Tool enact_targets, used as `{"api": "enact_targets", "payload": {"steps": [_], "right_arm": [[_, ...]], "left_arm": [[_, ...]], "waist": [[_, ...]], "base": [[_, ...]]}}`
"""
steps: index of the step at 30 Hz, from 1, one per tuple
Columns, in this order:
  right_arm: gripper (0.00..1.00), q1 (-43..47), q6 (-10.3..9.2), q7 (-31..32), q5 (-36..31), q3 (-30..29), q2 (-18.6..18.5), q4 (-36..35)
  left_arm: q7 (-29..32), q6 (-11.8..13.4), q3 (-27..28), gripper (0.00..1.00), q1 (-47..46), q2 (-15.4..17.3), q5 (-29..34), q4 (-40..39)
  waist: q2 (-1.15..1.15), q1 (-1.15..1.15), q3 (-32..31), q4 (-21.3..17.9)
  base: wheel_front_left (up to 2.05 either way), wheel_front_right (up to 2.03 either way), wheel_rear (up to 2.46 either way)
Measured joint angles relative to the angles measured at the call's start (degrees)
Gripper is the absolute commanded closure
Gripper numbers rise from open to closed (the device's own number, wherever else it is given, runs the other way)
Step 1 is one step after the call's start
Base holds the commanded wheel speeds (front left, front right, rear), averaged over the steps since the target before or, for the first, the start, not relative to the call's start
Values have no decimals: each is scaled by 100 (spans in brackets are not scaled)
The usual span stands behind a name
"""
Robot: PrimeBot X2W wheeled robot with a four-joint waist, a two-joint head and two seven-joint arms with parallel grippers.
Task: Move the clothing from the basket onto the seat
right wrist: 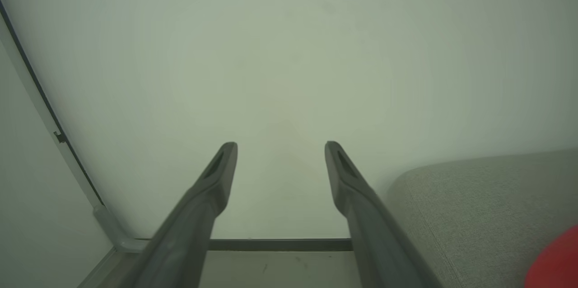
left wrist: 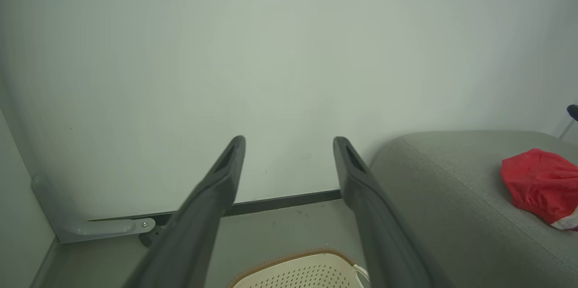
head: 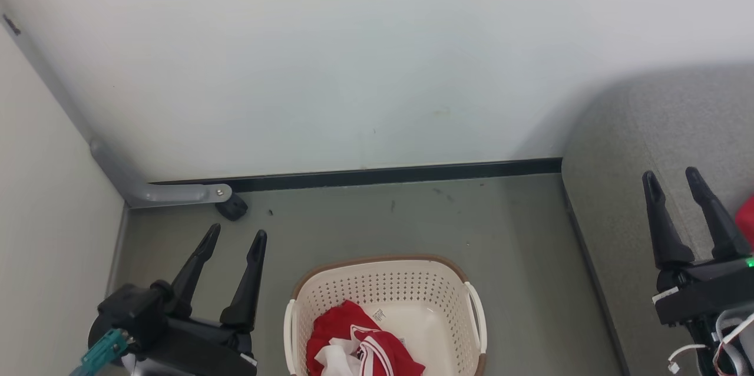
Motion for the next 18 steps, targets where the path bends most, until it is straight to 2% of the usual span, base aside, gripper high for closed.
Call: {"api": "enact_targets", "payload": {"steps": [10,15,18], "right_arm": [[0,662,-74,-90,90,76,283,-16],[0,959,-103,-104,79,282,548,7],[0,1032,-103,-138,29,333,577,-12]], "left_arm": [[-78,151,198,0,619,33,-167,32],[-134,236,487,0,1000,11,-286,36],[-147,247,579,0,1190,4,-289,7]], "waist": [[1,0,-312,364],[1,-1,-463,424],[0,-1,-512,397]], "base": [[0,0,0],[0,0,0],[0,0,0]]}}
